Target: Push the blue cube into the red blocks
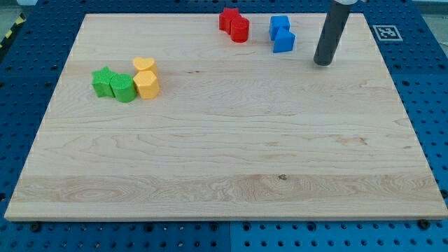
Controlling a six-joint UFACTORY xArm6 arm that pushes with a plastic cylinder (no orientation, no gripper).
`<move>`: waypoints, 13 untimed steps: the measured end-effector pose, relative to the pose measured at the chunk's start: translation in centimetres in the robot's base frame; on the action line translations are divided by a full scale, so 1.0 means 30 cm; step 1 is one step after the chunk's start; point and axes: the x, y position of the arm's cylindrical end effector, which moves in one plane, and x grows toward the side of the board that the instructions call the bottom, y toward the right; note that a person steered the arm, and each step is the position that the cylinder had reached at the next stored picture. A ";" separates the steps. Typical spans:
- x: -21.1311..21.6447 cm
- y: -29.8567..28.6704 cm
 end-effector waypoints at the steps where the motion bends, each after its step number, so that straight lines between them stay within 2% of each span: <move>1: -0.061 -0.007; 3: -0.219 -0.107; 11: -0.320 -0.208; 13: -0.315 -0.317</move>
